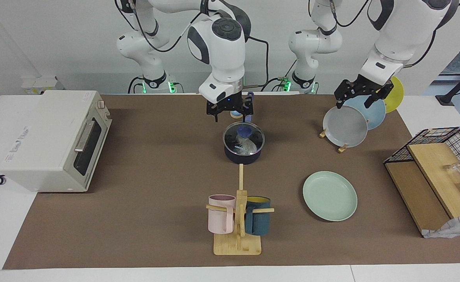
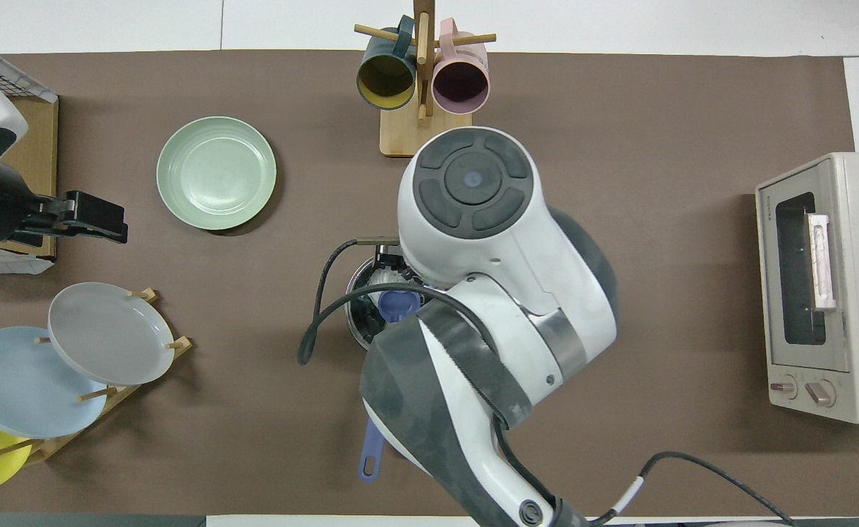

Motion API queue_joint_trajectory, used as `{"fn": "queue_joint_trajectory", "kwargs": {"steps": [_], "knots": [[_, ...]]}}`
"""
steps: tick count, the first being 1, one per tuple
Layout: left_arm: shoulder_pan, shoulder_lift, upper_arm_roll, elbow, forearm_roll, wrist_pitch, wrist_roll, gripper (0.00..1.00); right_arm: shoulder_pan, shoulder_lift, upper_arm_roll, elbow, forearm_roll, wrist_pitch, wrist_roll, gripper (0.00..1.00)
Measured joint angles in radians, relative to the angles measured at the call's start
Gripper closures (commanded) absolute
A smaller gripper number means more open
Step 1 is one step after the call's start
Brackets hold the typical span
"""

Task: Transfer vermicelli from pot to plate
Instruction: 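Grasp the blue knob of the glass lid with the right gripper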

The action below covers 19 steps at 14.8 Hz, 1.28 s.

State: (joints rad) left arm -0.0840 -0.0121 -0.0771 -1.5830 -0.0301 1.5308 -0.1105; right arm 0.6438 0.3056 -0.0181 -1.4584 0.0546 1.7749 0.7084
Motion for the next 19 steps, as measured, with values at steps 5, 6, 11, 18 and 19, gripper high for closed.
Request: {"fn": "queue_joint_trajectory", "kwargs": {"steps": [5,6,11,18,19], "knots": [[0.000,0.000,0.000,-0.002,0.000,0.008,0.000,0.00,0.059,0.017,0.001,-0.087,0.000,0.109,0.029,0.00],[0.000,0.000,0.000,-0.003,0.000,0.009,0.000,0.00,0.073,0.018,0.001,-0.113,-0.003,0.128,0.029,0.00],[-0.001,0.000,-0.001,-0.006,0.000,0.010,0.000,0.00,0.106,0.020,0.001,-0.208,-0.023,0.230,0.029,0.00],[-0.002,0.000,-0.002,-0.008,0.000,0.012,0.000,0.00,0.105,0.019,0.000,-0.236,-0.027,0.247,0.029,0.05],[-0.002,0.000,-0.002,-0.008,0.000,0.012,0.000,0.00,0.105,0.019,0.000,-0.238,-0.027,0.251,0.029,0.05]]}}
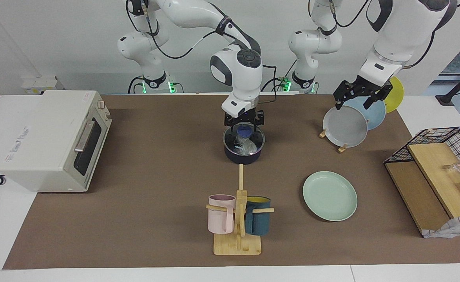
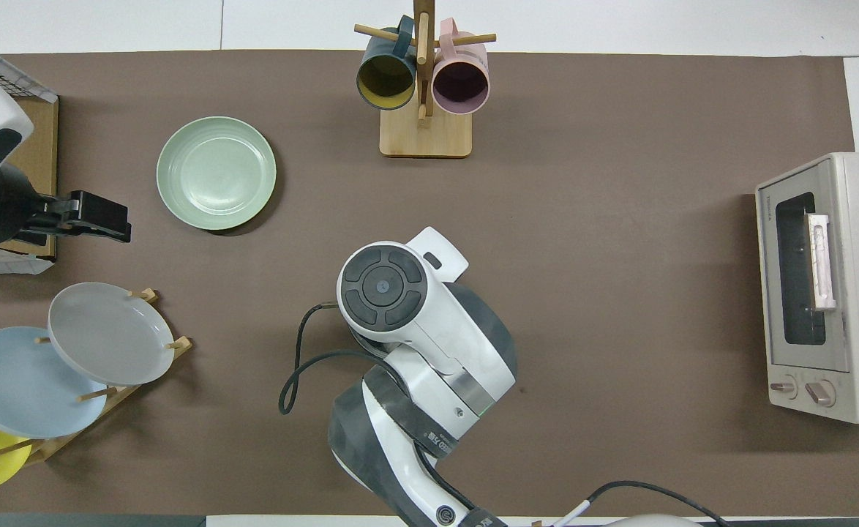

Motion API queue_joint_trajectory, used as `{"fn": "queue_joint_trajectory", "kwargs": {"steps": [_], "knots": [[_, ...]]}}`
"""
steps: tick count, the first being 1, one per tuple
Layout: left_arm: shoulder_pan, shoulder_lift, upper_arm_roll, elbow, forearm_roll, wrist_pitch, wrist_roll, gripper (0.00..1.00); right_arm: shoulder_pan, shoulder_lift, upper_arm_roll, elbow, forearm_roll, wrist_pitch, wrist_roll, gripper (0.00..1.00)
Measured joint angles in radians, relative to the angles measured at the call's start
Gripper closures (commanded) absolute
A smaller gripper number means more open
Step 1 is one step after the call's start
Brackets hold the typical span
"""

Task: Transfer vermicelli from pot to plate
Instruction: 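Grasp the blue knob of the glass lid with the right gripper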

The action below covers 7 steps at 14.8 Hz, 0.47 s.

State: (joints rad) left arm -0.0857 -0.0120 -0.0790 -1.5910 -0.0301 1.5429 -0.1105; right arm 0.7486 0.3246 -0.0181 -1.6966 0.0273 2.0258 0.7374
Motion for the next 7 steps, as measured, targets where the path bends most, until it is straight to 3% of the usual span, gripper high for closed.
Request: {"fn": "queue_joint_trajectory", "kwargs": {"steps": [7], "knots": [[0.000,0.000,-0.001,0.000,0.000,0.001,0.000,0.00,0.001,-0.002,0.000,-0.031,-0.002,0.042,-0.002,0.42]]}}
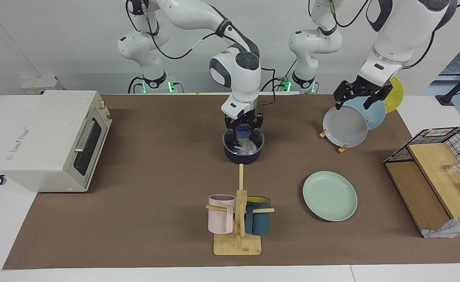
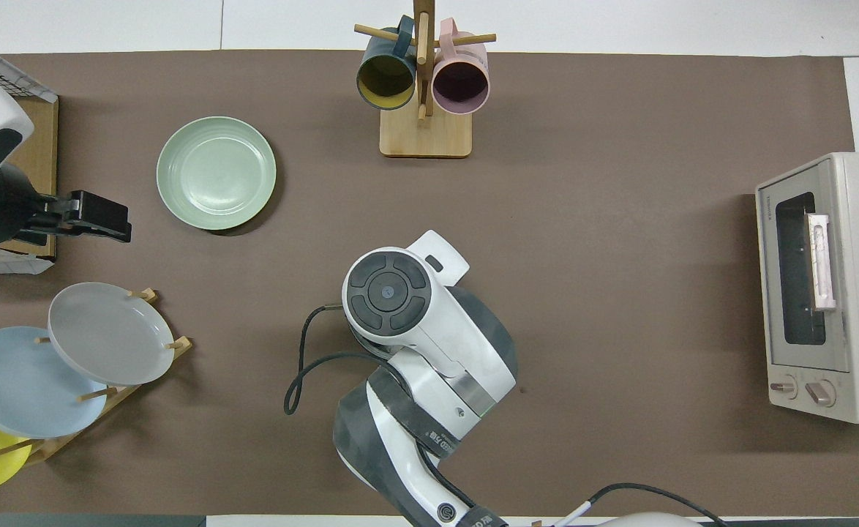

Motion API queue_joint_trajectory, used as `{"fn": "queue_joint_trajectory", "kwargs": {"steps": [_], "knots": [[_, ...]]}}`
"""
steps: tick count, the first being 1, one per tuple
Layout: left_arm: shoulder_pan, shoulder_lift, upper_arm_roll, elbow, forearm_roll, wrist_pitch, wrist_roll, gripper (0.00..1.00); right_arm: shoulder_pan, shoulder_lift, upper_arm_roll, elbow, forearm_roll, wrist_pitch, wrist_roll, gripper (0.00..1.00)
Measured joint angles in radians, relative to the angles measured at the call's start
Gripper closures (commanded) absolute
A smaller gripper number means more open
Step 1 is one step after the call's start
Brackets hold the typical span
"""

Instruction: Transfer vermicelli from pot to plate

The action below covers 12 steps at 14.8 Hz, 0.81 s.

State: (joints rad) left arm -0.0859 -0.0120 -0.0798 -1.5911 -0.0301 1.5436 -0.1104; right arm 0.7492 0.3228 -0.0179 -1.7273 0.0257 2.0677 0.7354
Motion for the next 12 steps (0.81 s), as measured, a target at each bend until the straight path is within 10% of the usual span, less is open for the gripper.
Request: {"fn": "queue_joint_trajectory", "kwargs": {"steps": [12], "knots": [[-0.016,0.000,-0.006,-0.002,0.000,0.010,0.000,0.00,-0.097,-0.018,-0.007,0.076,-0.028,-0.081,-0.155,0.43]]}}
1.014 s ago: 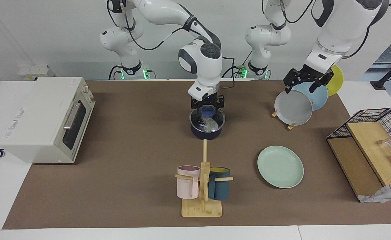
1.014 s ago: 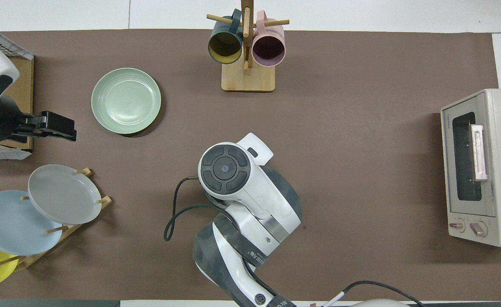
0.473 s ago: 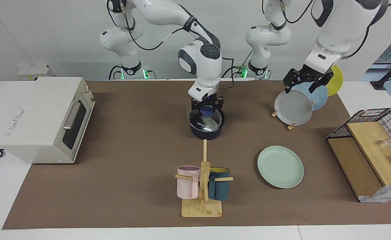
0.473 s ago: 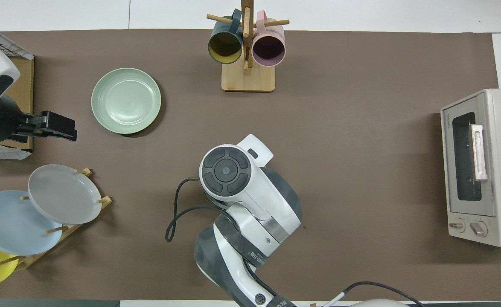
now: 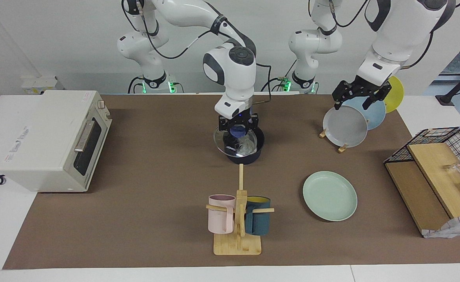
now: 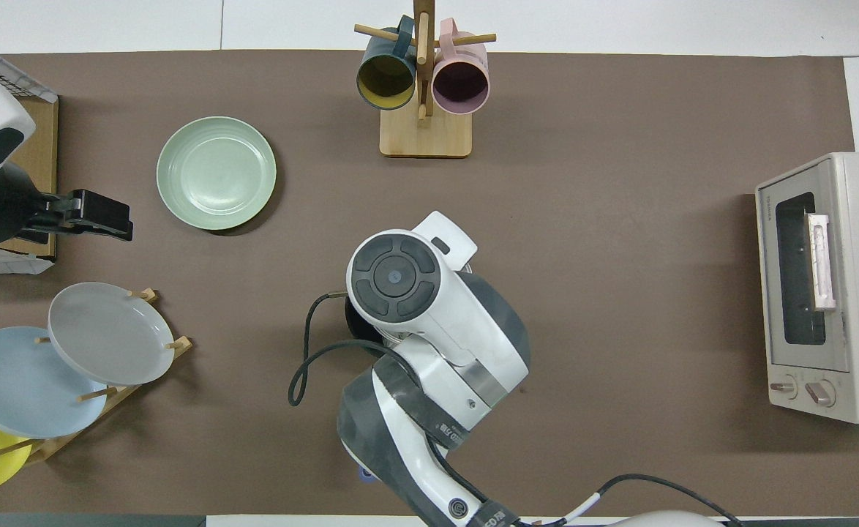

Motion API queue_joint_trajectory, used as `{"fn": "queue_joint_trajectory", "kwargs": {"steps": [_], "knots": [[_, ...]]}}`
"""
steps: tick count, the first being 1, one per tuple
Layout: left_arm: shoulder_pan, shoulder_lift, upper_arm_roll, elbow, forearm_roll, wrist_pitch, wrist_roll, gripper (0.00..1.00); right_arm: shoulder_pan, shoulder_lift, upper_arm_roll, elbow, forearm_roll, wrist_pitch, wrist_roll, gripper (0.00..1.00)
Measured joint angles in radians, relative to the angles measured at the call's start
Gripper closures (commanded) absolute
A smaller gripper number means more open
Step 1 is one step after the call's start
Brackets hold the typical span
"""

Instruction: Transfer vermicelli from pot to plate

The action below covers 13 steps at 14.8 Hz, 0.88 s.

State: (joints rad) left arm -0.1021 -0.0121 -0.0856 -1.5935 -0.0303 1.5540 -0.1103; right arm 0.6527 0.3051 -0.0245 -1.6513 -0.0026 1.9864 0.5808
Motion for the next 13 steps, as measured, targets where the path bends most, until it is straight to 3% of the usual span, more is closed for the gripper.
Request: {"fn": "queue_joint_trajectory", "kwargs": {"steps": [5,10,13], "knots": [[-0.157,0.003,-0.007,-0.094,-0.003,0.106,-0.126,0.00,-0.209,-0.031,-0.003,0.005,0.020,-0.069,-0.270,0.43],[-0.425,0.048,-0.016,-0.346,-0.006,0.415,-0.383,0.00,-0.378,-0.035,-0.004,-0.024,0.024,-0.078,-0.519,0.43],[-0.515,0.105,-0.017,-0.423,-0.006,0.556,-0.470,0.00,-0.461,-0.052,-0.004,-0.126,0.024,0.008,-0.609,0.43]]}}
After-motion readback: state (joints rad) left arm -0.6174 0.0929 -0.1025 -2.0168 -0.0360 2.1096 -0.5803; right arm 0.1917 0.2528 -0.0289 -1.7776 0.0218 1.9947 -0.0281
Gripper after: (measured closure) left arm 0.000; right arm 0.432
